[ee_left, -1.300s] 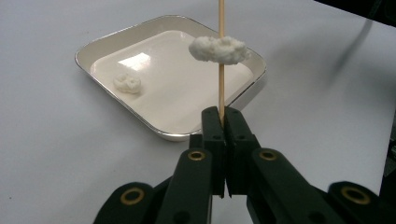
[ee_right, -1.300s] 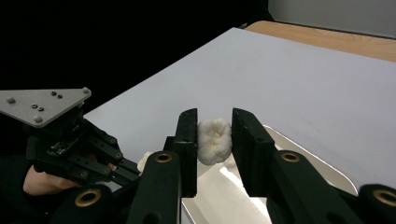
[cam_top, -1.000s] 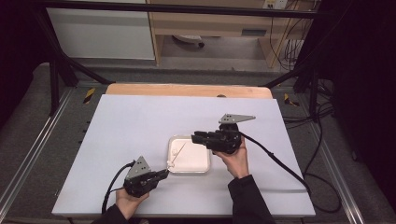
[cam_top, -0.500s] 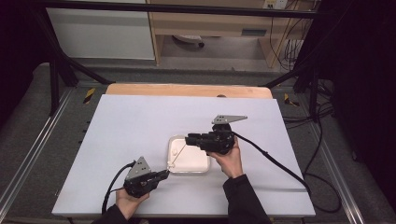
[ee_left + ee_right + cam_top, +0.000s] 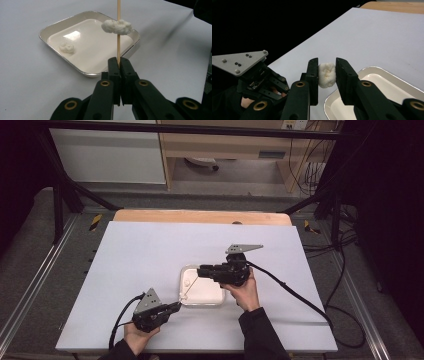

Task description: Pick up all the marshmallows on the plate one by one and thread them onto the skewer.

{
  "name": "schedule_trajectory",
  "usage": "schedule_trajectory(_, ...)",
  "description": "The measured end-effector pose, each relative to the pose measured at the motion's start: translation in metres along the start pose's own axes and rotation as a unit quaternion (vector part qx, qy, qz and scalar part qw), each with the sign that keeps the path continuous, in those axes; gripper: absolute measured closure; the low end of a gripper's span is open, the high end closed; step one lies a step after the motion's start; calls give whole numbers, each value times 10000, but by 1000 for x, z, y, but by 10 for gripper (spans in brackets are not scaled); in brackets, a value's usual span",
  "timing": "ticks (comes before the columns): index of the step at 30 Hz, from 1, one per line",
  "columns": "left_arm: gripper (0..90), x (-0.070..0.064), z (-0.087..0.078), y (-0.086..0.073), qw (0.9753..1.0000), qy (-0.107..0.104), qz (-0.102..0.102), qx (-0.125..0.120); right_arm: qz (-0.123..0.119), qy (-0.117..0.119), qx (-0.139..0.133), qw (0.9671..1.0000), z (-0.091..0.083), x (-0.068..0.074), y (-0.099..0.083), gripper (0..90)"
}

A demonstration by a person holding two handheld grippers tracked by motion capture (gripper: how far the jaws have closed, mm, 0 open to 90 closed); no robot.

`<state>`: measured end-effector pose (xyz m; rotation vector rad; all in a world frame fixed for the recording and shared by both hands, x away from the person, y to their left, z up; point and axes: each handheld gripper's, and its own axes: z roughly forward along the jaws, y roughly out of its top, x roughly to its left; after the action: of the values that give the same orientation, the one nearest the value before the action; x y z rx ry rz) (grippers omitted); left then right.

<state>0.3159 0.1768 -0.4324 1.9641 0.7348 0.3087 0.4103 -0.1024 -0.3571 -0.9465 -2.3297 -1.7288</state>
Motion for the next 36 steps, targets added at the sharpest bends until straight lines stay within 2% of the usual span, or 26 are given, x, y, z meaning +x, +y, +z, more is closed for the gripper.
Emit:
schedule_trajectory(9, 888, 0, -1, 0, 9999, 77, -91, -79, 150, 121, -125, 9997, 5, 2, -4, 761)
schedule_trajectory(17, 888, -1, 0, -1, 9997, 116, -184, -91, 191, 177, -167, 9995, 10, 4, -8, 772)
schedule_trajectory(36, 888, -1, 0, -1, 9996, 139, -237, -119, 121, 257, -290, 9992, 21, 7, -19, 791)
